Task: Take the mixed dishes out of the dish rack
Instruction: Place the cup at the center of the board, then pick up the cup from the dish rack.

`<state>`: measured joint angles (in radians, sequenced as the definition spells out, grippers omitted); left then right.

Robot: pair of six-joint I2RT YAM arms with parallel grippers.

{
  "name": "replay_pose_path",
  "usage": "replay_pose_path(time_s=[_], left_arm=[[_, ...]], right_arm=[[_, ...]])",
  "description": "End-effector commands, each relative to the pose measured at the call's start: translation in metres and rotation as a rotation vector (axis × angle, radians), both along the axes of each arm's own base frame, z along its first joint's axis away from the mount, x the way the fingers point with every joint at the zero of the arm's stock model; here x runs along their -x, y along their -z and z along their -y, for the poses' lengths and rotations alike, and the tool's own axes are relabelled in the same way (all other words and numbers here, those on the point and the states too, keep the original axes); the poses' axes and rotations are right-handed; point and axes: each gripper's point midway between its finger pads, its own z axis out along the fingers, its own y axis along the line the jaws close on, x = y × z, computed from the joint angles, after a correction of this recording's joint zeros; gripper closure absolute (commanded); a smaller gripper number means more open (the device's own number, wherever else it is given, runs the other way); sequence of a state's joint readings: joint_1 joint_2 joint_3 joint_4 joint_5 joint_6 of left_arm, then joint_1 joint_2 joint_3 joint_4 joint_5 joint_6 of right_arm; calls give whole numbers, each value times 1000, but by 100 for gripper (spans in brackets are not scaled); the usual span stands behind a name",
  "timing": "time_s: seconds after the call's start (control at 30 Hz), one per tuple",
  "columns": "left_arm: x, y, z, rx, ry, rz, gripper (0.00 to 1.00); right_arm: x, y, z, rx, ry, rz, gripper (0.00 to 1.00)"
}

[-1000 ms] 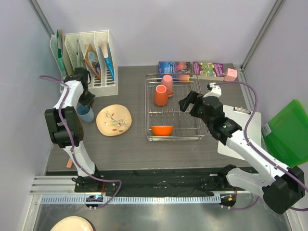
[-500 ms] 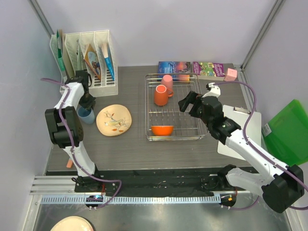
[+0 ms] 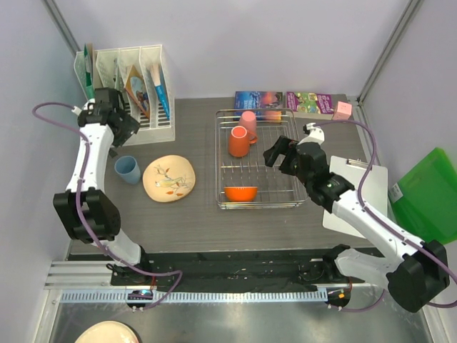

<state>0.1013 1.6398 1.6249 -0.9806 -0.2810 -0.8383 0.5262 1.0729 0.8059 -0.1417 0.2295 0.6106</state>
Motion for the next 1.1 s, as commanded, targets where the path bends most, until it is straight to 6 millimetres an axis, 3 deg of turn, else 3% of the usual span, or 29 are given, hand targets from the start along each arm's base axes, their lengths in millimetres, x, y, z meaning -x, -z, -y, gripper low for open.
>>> replay_pose_path(time_s=[0.0,0.03,0.07,0.13,0.17,0.23,0.27,0.3,0.33,0.37,0.47,0.5,0.53,0.57,0.67,0.73,0.77,0.8,0.87,1.07], left_arm=[[-3,-38,56,-31,167,105,0],[-4,-44,69,-46,204,124,0],[-5,-52,97,-53,280,160,0],[-2,-71,120,-43,358,228,0],[-4,-74,141,7,428,274,0],[6,-89,171,68,547,356,0],[4,-101,190,122,611,430,0],[12,-90,199,140,639,424,0],[16,-92,205,154,657,445,0],[23,-101,209,159,678,482,0],[37,-96,214,130,713,510,0],[38,-97,213,117,711,529,0],[43,-86,212,112,712,509,0],[50,-92,210,114,713,533,0],[59,-84,204,101,699,542,0],[67,-90,199,96,686,579,0],[70,-81,197,96,682,567,0],[73,-81,196,98,680,573,0],[76,-78,194,96,678,572,0],[78,-69,193,99,671,547,0]], right_arm=[[-13,-18,-7,-16,-3,58,0],[-15,-17,-8,-18,-3,58,0],[-18,-20,-10,-19,2,63,0],[-27,-15,-12,6,10,54,0],[-33,-22,-14,15,16,67,0],[-48,-18,-16,57,27,60,0],[-57,-35,-21,53,27,88,0],[-65,-38,-24,74,25,97,0],[-77,-27,-28,106,34,76,0],[-90,-48,-32,99,46,108,0],[-128,-52,-45,144,73,113,0],[-138,-51,-47,167,73,113,0],[-154,-24,-52,211,71,69,0],[-166,-39,-56,213,78,83,0],[-196,-21,-63,232,57,25,0],[-207,-12,-62,232,57,6,0],[-213,-16,-64,229,50,15,0],[-217,-3,-66,241,43,-3,0],[-225,-4,-67,244,44,-4,0],[-237,15,-72,274,35,-27,0]])
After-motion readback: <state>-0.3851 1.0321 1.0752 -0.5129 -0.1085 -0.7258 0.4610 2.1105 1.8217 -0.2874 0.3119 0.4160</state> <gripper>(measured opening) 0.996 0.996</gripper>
